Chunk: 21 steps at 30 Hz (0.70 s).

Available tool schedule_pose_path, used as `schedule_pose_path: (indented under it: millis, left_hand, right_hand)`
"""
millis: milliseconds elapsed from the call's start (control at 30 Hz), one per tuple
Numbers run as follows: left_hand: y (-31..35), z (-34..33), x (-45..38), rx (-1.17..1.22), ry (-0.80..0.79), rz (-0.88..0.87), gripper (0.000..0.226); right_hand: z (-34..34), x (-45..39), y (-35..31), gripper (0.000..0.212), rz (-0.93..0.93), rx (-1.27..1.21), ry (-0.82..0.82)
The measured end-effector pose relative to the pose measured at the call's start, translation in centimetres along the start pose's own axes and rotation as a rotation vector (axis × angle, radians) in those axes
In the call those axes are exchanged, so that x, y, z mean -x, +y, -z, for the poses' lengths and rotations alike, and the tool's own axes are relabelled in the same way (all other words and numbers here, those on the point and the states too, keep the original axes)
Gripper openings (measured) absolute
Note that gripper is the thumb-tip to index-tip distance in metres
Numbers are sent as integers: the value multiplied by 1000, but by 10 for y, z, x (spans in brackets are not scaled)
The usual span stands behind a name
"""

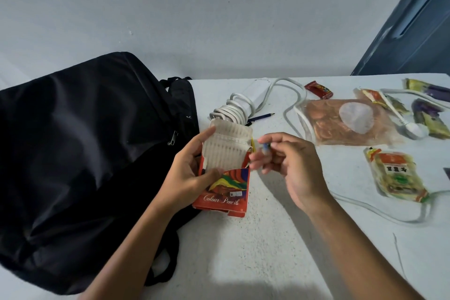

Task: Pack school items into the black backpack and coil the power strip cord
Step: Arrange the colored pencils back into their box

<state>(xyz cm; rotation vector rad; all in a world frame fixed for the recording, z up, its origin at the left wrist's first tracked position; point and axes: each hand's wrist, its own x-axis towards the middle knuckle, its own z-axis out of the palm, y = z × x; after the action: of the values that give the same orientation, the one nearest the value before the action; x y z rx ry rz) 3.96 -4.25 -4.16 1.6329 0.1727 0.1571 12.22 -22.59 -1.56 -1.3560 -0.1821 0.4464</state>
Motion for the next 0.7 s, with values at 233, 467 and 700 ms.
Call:
schedule_pose_path:
  millis: [233, 467, 700]
  left_hand:
    - [0, 1, -1, -22, -6, -10, 71]
    - [0, 2, 1, -31, -22, -2, 70]
    - [-1, 3, 0, -34, -39, -21, 71]
  right_hand:
    - [-13, -6, 1, 20, -80, -80, -75]
    - [-15, -17, 16, 9, 53, 46, 46]
    - [-13, -21, 28, 19, 102, 291, 88]
